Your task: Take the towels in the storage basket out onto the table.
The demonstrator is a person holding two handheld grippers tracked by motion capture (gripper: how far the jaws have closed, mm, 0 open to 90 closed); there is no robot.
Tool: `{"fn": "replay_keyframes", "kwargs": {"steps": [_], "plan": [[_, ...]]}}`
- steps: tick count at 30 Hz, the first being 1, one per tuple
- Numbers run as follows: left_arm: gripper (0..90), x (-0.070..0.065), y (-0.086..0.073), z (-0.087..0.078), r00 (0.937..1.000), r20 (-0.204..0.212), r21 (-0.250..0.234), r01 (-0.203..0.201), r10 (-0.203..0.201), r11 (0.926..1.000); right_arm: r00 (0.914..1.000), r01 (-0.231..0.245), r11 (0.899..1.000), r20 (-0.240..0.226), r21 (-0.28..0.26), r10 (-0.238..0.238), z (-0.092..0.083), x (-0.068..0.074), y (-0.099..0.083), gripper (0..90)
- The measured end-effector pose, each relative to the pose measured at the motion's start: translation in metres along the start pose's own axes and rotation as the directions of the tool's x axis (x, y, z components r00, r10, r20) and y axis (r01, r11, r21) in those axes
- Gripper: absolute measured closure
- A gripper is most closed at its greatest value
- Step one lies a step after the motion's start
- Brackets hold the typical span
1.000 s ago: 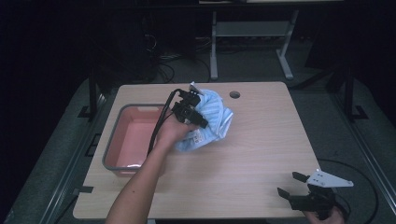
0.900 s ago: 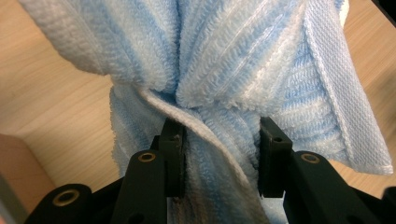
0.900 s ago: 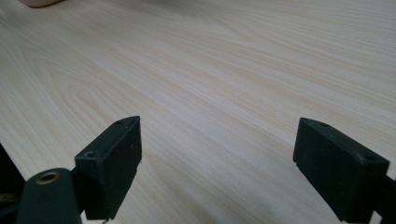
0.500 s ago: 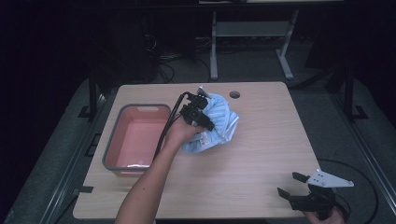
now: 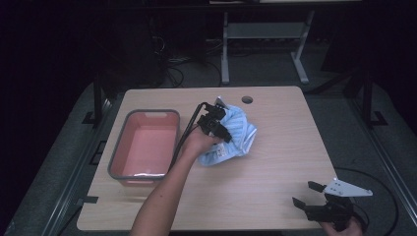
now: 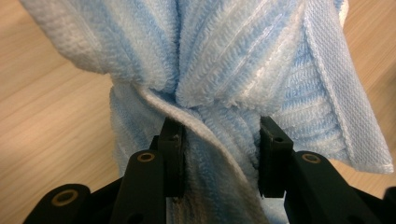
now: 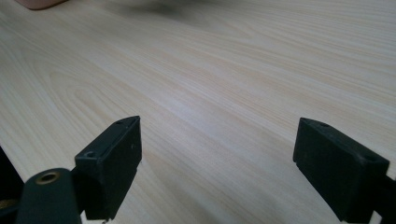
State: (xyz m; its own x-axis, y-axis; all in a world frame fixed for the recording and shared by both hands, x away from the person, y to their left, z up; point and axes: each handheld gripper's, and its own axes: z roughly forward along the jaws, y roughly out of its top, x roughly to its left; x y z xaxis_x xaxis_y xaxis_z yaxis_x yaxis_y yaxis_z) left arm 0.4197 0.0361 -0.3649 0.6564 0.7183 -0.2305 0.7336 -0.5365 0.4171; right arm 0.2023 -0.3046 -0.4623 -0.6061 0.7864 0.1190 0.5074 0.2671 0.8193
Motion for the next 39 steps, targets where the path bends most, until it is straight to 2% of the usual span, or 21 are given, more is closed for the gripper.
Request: {"fn": "replay_keyframes", "kwargs": {"steps": [6, 15, 22, 29, 39], "plan": [[61.1, -0.001, 0.002, 0.014, 1.0000, 0.009, 0.012, 0.002, -0.002, 0.9999, 0.9999, -0.010, 1.000, 0.003, 0.001, 0.010, -0.001, 0.001, -0.001, 14.9], [60.8, -0.001, 0.001, 0.030, 0.9996, 0.015, 0.018, 0.025, -0.026, 0.9995, 1.0000, -0.009, 1.000, 0.002, 0.003, 0.009, -0.001, 0.000, -0.001, 14.9], [60.8, -0.001, 0.003, 0.037, 0.9995, 0.009, 0.015, 0.029, -0.029, 0.9995, 1.0000, -0.003, 1.000, -0.002, -0.008, 0.003, -0.001, 0.000, -0.001, 14.9], [60.3, 0.003, 0.005, 0.043, 0.9982, 0.004, -0.001, 0.060, -0.060, 0.9982, 1.0000, 0.003, 1.000, -0.007, -0.009, -0.003, 0.000, 0.002, -0.001, 14.9], [60.1, 0.003, 0.006, 0.054, 0.9970, -0.006, 0.008, 0.077, -0.077, 0.9970, 1.0000, 0.003, 1.000, -0.009, -0.004, -0.003, 0.001, 0.002, 0.000, 14.5]]}}
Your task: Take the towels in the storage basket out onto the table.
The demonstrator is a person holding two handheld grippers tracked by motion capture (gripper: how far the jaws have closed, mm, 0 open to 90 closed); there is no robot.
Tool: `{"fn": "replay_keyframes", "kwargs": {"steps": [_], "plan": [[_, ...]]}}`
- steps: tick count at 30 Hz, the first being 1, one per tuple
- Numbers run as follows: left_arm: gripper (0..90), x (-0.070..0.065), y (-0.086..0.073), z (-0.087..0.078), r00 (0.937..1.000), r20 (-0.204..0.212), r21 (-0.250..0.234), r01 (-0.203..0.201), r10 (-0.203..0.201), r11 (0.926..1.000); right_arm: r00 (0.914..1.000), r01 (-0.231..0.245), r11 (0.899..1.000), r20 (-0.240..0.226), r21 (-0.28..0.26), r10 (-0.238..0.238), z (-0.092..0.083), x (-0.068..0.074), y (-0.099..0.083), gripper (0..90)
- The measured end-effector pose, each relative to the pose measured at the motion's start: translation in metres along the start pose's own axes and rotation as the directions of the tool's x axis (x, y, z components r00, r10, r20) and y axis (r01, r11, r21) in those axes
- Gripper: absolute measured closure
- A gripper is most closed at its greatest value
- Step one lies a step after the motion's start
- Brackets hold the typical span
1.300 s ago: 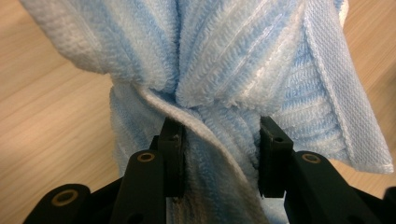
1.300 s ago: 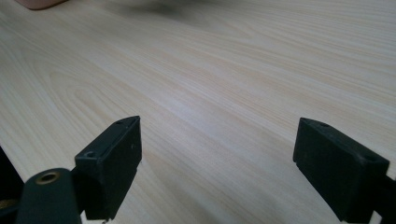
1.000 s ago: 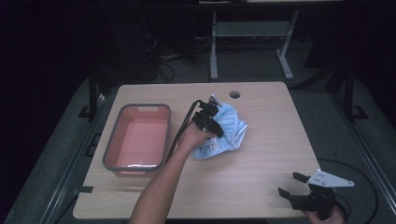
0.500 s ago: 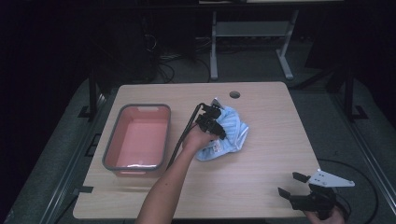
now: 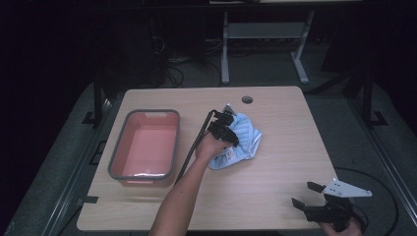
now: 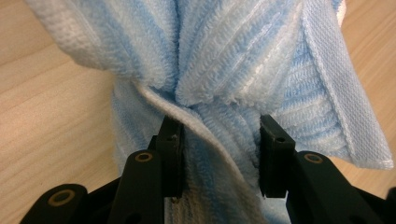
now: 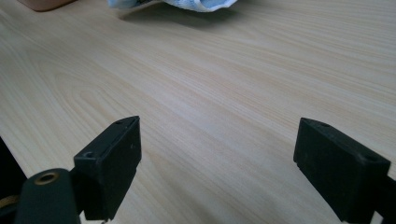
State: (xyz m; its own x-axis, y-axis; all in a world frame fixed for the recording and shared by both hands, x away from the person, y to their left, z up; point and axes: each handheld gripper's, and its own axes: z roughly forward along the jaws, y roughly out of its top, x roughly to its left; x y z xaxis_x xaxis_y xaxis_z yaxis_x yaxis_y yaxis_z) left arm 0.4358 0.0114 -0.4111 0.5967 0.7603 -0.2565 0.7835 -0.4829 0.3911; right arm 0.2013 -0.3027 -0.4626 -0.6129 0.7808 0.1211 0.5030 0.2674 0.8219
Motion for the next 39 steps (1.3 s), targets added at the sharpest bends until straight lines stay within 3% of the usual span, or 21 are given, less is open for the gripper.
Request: {"fn": "replay_keyframes", "kwargs": {"steps": [10, 13, 15, 22, 25, 33, 39], "plan": [[54.9, -0.008, -0.005, 0.009, 1.0000, 0.000, -0.009, -0.002, 0.002, 1.0000, 1.0000, 0.001, 1.000, 0.000, 0.003, -0.001, 0.001, 0.001, 0.001, 14.5], [47.5, -0.007, -0.007, 0.010, 0.9998, 0.012, -0.009, 0.014, -0.014, 0.9999, 1.0000, 0.004, 1.000, -0.001, 0.002, -0.004, 0.001, 0.002, 0.001, 14.6], [39.7, -0.007, -0.007, 0.010, 0.9989, 0.046, 0.003, 0.007, -0.007, 1.0000, 1.0000, -0.002, 1.000, 0.001, 0.004, 0.002, 0.002, 0.002, 0.000, 14.6], [33.5, -0.007, -0.011, 0.009, 0.9981, 0.058, -0.024, 0.022, -0.021, 0.9995, 1.0000, -0.004, 1.000, -0.002, 0.005, 0.004, 0.002, 0.003, 0.001, 14.5], [30.4, -0.006, -0.014, 0.005, 0.9988, 0.047, -0.027, 0.009, -0.008, 0.9996, 1.0000, 0.002, 1.000, -0.004, 0.007, -0.002, 0.003, 0.003, 0.002, 14.5], [29.1, -0.001, -0.025, -0.011, 0.9948, 0.098, -0.096, 0.038, -0.028, 0.9947, 1.0000, -0.004, 1.000, -0.004, 0.014, 0.004, 0.005, 0.004, 0.002, 14.5], [28.2, 0.002, -0.036, -0.025, 0.9940, 0.108, -0.131, 0.036, -0.022, 0.9907, 1.0000, 0.002, 1.000, 0.001, 0.016, -0.002, 0.007, 0.003, 0.003, 14.5]]}}
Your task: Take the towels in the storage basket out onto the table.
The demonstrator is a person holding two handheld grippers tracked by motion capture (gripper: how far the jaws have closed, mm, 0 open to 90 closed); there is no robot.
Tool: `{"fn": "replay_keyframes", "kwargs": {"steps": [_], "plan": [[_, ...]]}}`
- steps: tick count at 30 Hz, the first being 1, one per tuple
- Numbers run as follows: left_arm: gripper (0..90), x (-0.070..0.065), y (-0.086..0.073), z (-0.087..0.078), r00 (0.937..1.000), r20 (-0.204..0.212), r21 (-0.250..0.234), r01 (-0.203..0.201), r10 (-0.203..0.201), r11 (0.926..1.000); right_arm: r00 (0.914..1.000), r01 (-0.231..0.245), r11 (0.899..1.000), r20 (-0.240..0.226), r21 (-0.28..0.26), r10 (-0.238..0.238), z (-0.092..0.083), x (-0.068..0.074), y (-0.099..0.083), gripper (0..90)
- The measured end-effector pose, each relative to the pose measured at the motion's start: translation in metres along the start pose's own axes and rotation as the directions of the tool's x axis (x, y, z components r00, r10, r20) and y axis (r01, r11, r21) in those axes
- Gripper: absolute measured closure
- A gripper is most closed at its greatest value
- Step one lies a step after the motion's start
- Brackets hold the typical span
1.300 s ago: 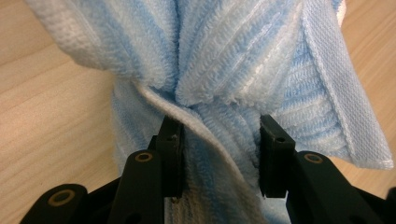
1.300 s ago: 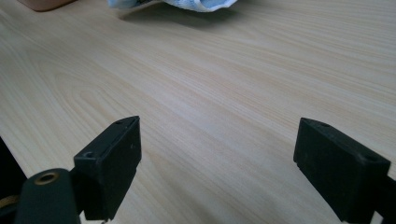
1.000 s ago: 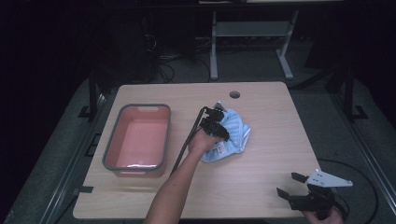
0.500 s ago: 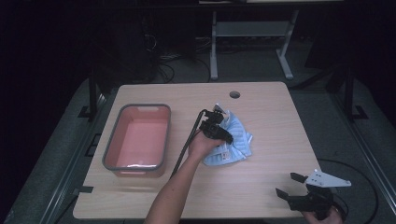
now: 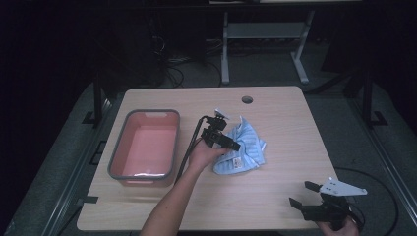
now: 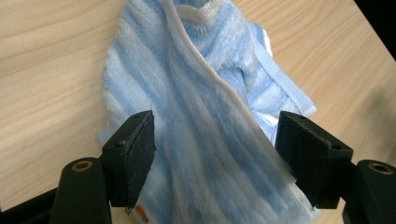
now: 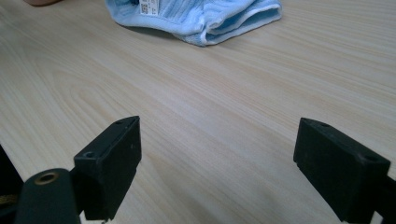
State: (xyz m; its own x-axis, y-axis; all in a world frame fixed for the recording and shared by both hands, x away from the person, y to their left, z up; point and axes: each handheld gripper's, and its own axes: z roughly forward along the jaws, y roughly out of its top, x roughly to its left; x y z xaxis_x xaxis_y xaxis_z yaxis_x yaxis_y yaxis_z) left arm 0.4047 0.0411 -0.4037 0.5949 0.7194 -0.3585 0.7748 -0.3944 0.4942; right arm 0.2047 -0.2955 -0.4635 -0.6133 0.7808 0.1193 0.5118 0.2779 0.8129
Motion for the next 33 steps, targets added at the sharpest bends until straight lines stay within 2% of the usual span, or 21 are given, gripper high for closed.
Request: {"fn": "replay_keyframes", "kwargs": {"steps": [6, 11, 25, 33], "plan": [[25.3, 0.005, -0.012, -0.014, 0.9999, 0.010, -0.028, 0.002, -0.001, 0.9996, 1.0000, 0.003, 1.000, 0.006, 0.003, -0.003, 0.001, 0.000, 0.000, 14.5], [23.4, 0.007, -0.019, -0.020, 1.0000, -0.001, -0.030, -0.008, 0.008, 0.9995, 0.9999, 0.008, 1.000, 0.009, 0.005, -0.008, 0.001, -0.001, 0.001, 14.5], [21.3, -0.002, -0.036, -0.035, 0.9982, 0.030, -0.067, -0.050, 0.052, 0.9965, 0.9998, 0.008, 1.000, 0.016, 0.015, -0.008, 0.003, 0.000, 0.001, 14.5], [21.3, -0.008, -0.053, -0.044, 0.9959, 0.047, -0.076, -0.074, 0.077, 0.9944, 0.9998, 0.009, 1.000, 0.018, 0.021, -0.009, 0.003, -0.001, 0.000, 14.5]]}}
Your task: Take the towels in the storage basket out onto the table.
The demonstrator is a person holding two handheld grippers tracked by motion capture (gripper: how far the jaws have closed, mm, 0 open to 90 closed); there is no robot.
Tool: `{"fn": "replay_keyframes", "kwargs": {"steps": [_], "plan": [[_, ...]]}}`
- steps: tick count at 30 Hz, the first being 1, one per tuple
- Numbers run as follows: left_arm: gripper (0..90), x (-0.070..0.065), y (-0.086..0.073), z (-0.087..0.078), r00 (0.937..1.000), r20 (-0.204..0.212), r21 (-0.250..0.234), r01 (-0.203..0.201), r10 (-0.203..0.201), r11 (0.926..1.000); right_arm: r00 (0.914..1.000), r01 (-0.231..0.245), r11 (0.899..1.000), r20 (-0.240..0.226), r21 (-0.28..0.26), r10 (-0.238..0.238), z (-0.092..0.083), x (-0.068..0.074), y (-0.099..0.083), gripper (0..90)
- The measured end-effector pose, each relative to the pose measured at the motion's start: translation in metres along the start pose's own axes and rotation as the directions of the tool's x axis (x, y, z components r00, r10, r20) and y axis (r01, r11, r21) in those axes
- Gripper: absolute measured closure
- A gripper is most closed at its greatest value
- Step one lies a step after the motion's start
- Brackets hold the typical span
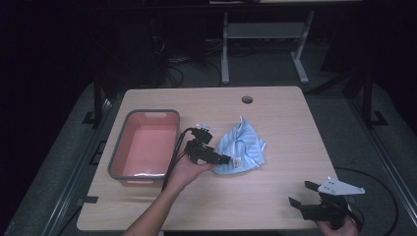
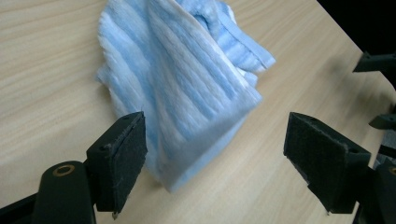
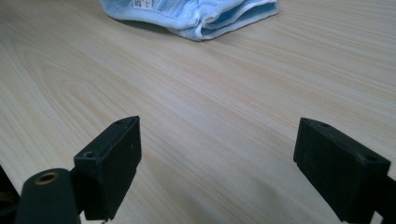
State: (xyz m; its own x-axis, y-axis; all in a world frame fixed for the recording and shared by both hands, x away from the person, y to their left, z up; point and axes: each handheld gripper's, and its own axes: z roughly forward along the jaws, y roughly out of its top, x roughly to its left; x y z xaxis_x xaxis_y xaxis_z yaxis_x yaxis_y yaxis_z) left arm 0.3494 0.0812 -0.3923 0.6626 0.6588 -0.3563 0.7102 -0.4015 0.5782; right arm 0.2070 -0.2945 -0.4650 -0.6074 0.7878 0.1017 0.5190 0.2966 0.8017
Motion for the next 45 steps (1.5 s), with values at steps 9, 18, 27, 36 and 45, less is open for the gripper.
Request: {"fn": "replay_keyframes", "kwargs": {"steps": [9, 18, 27, 36, 45], "plan": [[21.3, -0.012, -0.020, -0.009, 0.9991, 0.018, -0.014, -0.038, 0.038, 0.9992, 1.0000, 0.007, 1.000, 0.003, 0.004, -0.007, 0.000, 0.001, 0.000, 14.5], [21.3, -0.021, -0.044, -0.018, 0.9974, 0.027, -0.027, -0.066, 0.067, 0.9974, 1.0000, 0.006, 1.000, 0.004, 0.009, -0.006, 0.001, 0.002, 0.000, 14.5], [21.3, -0.028, -0.071, -0.024, 0.9955, 0.036, -0.062, -0.086, 0.088, 0.9944, 0.9999, 0.013, 1.000, 0.006, 0.010, -0.013, 0.001, 0.003, -0.001, 14.5], [21.4, -0.032, -0.093, -0.023, 0.9952, 0.019, -0.094, -0.094, 0.096, 0.9912, 0.9998, 0.016, 1.000, 0.009, 0.014, -0.016, 0.001, 0.005, 0.000, 14.5], [21.4, -0.031, -0.108, -0.024, 0.9946, -0.006, -0.090, -0.103, 0.103, 0.9906, 0.9997, 0.022, 1.000, 0.008, 0.015, -0.022, 0.000, 0.007, -0.001, 14.5]]}}
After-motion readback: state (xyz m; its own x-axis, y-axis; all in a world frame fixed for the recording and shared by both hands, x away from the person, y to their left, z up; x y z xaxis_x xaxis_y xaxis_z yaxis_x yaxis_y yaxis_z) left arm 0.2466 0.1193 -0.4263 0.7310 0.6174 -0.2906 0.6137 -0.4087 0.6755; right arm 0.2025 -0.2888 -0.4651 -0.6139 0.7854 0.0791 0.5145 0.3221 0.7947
